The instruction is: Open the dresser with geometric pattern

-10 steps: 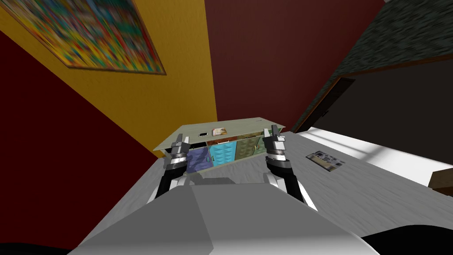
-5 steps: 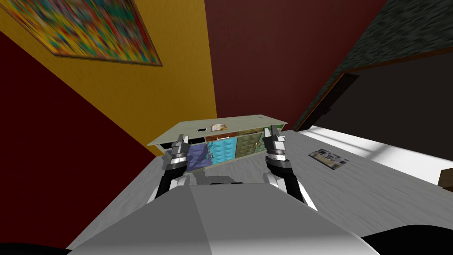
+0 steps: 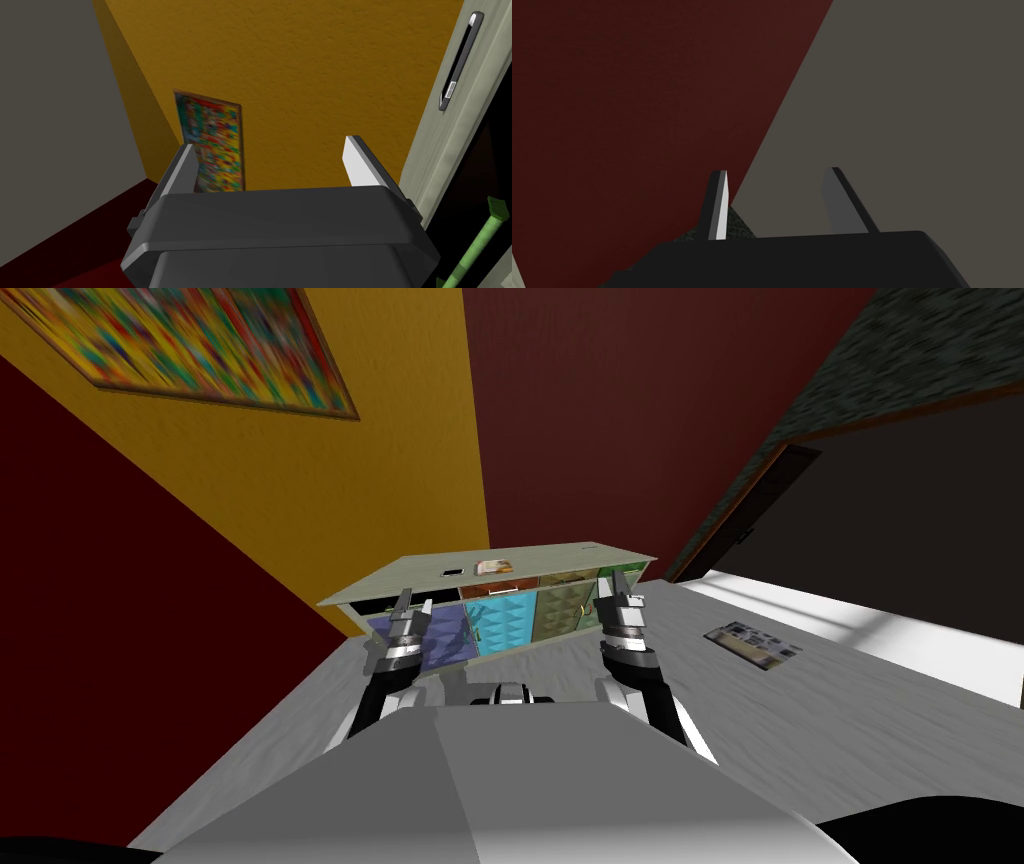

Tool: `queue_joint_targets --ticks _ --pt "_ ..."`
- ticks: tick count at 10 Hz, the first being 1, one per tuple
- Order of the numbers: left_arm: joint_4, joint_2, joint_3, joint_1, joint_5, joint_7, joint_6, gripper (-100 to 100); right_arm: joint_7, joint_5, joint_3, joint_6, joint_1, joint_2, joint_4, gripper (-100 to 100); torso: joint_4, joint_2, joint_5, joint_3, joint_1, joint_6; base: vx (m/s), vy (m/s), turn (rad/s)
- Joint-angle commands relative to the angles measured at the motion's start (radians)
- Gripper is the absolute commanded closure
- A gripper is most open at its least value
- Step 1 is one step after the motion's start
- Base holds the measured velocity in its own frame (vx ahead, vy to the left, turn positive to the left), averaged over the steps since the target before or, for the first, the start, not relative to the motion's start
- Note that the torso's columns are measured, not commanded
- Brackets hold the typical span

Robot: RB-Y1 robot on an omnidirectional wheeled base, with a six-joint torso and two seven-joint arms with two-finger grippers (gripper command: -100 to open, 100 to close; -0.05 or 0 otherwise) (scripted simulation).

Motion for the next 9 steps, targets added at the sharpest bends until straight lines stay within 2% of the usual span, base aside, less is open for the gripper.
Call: queue_joint_targets --ticks 1,4,9 --pt "0.048 0.05 0.002 -0.011 0.002 0.002 -0.041 -100 0.0 0.0 0.0 0.0 0.0 0.0 0.0 0 0.001 0.001 0.0 -0.001 0.0 0.0 0.051 -0.042 0.023" --pt "0.124 0.079 0.004 -0.027 0.005 0.004 -0.105 -100 0.0 0.0 0.0 0.0 0.0 0.0 0.0 0 0.001 0.001 0.0 -0.001 0.001 0.0 0.072 -0.045 0.025" --pt "0.27 0.096 0.007 -0.057 0.011 0.009 -0.23 -100 0.0 0.0 0.0 0.0 0.0 0.0 0.0 0 0.001 0.002 0.001 -0.001 0.002 0.0 0.078 -0.076 0.029"
